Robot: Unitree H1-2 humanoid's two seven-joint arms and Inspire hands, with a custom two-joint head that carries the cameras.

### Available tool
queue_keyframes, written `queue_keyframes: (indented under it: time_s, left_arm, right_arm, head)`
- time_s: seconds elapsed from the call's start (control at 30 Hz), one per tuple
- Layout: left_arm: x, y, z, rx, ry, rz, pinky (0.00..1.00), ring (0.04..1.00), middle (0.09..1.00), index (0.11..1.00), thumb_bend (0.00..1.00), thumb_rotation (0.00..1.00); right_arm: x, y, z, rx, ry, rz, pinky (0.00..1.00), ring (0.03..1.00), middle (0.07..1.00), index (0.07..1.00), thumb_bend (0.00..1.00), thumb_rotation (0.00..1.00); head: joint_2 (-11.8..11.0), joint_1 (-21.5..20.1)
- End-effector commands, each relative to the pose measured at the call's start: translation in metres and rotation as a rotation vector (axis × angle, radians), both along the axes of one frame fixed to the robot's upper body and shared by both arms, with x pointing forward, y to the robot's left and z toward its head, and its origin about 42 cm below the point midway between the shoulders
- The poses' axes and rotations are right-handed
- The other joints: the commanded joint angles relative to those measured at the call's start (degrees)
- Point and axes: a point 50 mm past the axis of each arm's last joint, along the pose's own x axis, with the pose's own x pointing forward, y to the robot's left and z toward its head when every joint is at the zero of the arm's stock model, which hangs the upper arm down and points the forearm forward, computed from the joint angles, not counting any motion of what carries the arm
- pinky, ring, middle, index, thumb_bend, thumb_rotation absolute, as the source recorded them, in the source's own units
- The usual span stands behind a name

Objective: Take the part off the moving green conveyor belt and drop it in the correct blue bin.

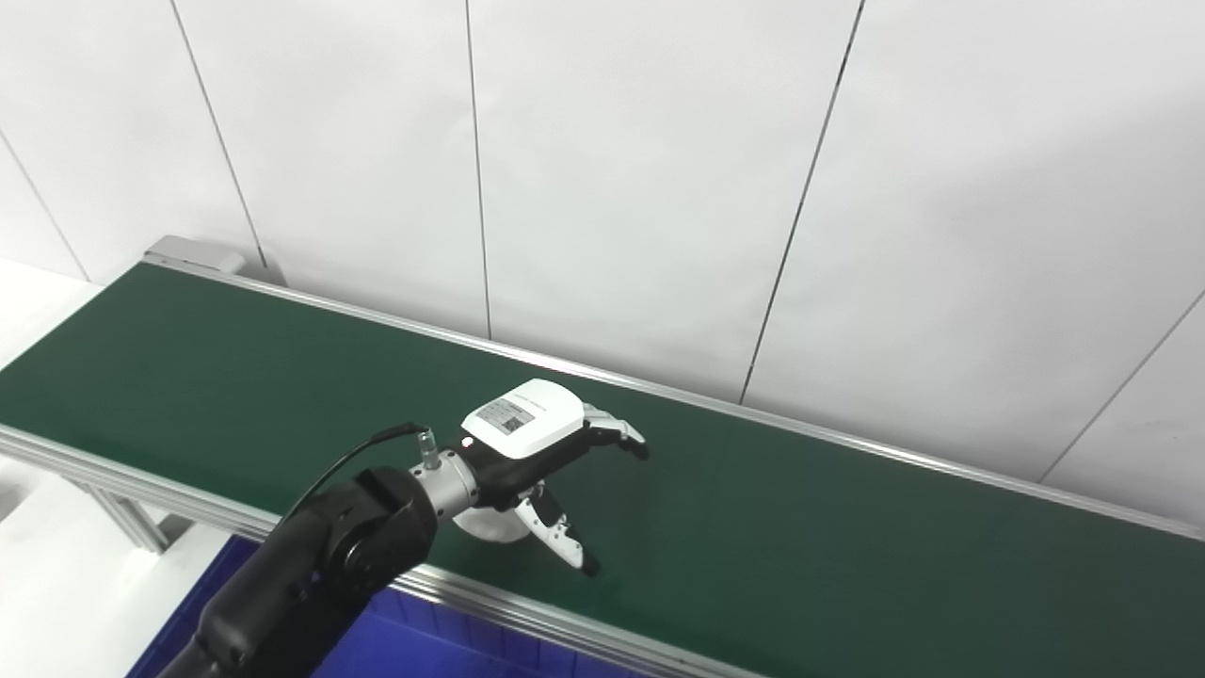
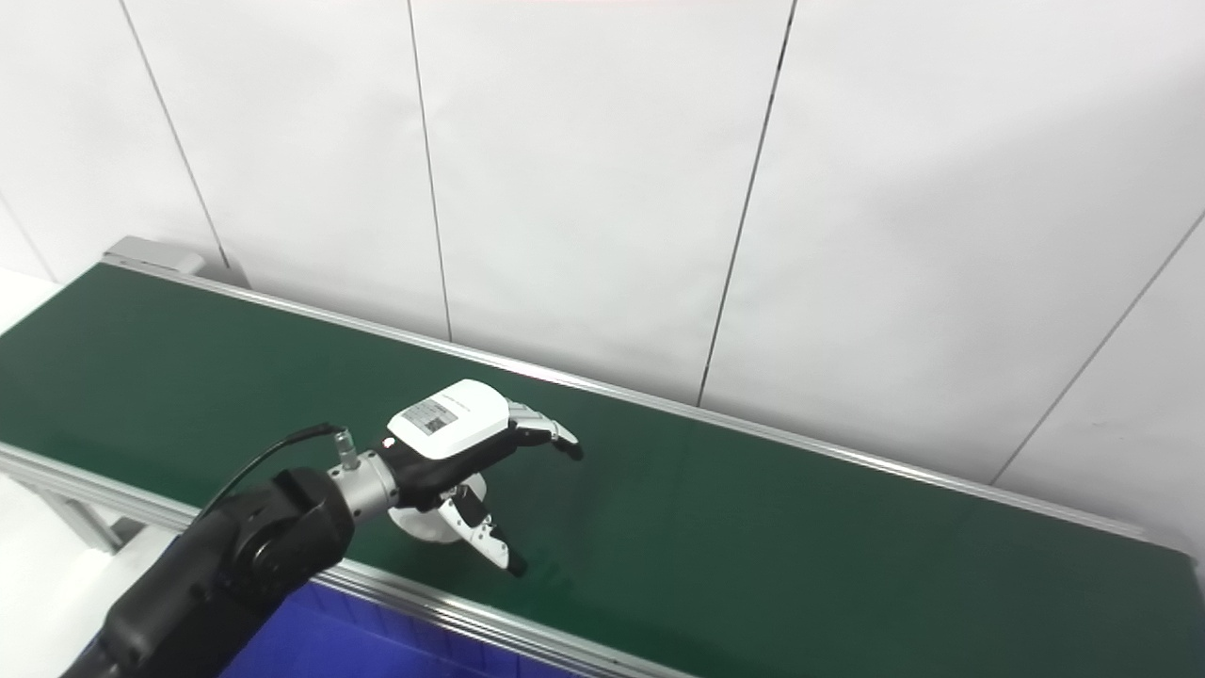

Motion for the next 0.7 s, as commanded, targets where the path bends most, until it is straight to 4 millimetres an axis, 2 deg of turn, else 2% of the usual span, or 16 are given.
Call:
queue_keyframes:
  time_s: [0.0,0.2,0.43,0.57,0.67]
  left_arm:
    - [0.015,0.011,0.012,0.008,-0.073,0.006,0.75,0.787,0.788,0.774,0.98,0.32]
    - [0.025,0.021,-0.002,0.034,-0.034,0.046,0.75,0.796,0.801,0.784,0.96,0.32]
    - [0.031,0.030,-0.014,0.102,0.004,0.067,0.74,0.791,0.798,0.783,0.99,0.32]
    - [0.032,0.034,-0.017,0.184,0.076,0.065,0.72,0.794,0.803,0.795,1.00,0.36]
    - [0.032,0.034,-0.018,0.234,0.144,0.060,0.68,0.767,0.789,0.786,1.00,0.35]
  right_arm:
    - [0.006,0.004,0.011,0.015,-0.071,-0.002,1.00,1.000,1.000,1.000,0.83,1.00]
    - [0.005,0.005,0.013,0.014,-0.075,0.000,1.00,1.000,1.000,1.000,0.83,1.00]
    - [0.004,0.004,0.012,0.023,-0.079,-0.003,1.00,1.000,1.000,1.000,0.84,1.00]
    - [0.003,0.004,0.012,0.023,-0.076,-0.001,1.00,1.000,1.000,1.000,0.84,1.00]
    - [0.003,0.004,0.012,0.017,-0.075,0.002,1.00,1.000,1.000,1.000,0.84,1.00]
  head:
    - [0.10,0.00]
    - [0.39,-0.23]
    - [0.80,-0.47]
    - [1.00,-0.55]
    - [1.08,-0.65]
